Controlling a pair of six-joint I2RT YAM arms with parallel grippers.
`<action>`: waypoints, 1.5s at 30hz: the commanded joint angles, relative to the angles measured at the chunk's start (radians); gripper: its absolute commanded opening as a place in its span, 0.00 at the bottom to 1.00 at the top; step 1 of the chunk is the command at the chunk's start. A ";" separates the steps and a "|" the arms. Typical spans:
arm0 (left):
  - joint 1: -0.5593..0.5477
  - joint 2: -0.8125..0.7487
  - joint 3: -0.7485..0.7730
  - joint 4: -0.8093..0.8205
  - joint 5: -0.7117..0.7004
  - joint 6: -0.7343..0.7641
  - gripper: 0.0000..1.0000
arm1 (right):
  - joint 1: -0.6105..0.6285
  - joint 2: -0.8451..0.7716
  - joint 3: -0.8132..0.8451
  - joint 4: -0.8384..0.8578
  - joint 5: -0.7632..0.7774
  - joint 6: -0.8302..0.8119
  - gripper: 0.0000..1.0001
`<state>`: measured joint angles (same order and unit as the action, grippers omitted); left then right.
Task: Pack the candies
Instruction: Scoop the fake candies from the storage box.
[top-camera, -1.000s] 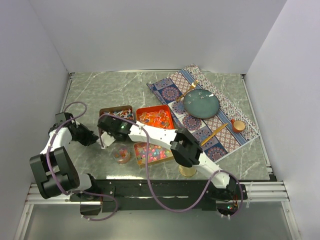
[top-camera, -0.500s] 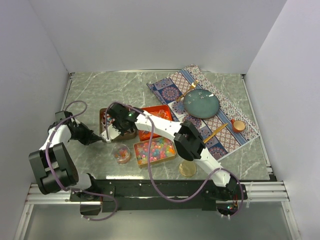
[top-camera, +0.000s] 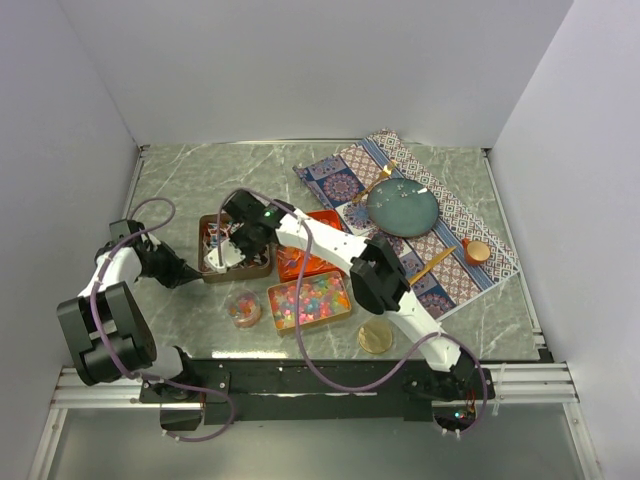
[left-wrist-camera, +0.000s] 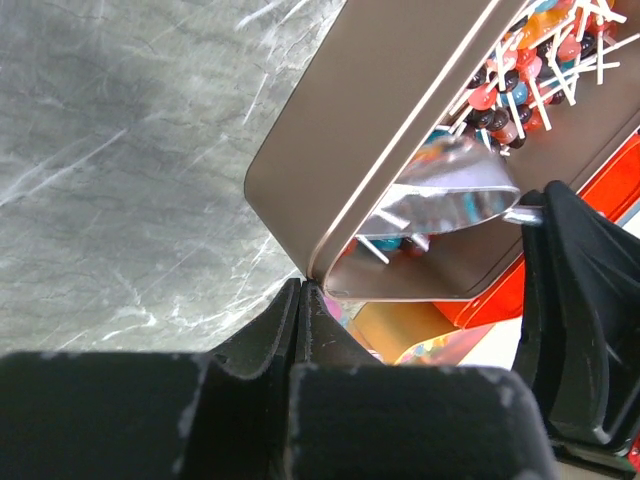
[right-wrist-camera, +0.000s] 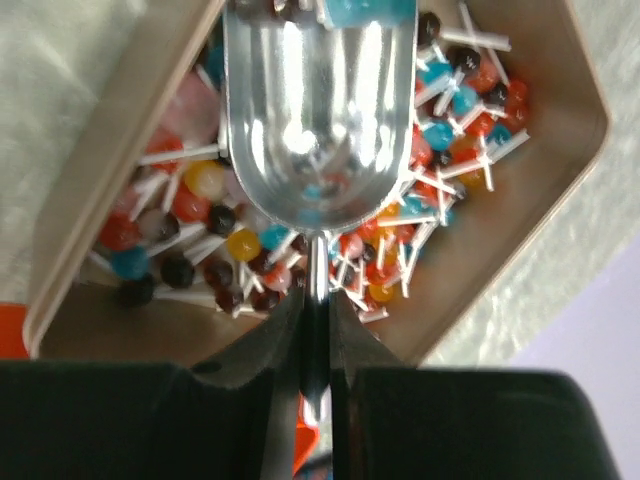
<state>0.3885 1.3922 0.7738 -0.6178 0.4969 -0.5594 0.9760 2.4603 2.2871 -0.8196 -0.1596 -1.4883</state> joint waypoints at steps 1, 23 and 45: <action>-0.005 0.014 0.027 0.041 -0.015 0.053 0.03 | 0.000 0.020 0.031 -0.202 -0.300 -0.187 0.00; -0.007 0.048 0.117 -0.025 0.135 0.176 0.18 | -0.083 0.002 -0.029 -0.069 -0.532 0.129 0.00; -0.004 0.054 0.243 -0.191 0.373 0.389 0.54 | -0.132 0.017 -0.029 -0.078 -0.419 0.164 0.00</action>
<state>0.3828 1.4742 0.9993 -0.7921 0.8452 -0.2073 0.8501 2.4763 2.2688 -0.8978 -0.5766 -1.3514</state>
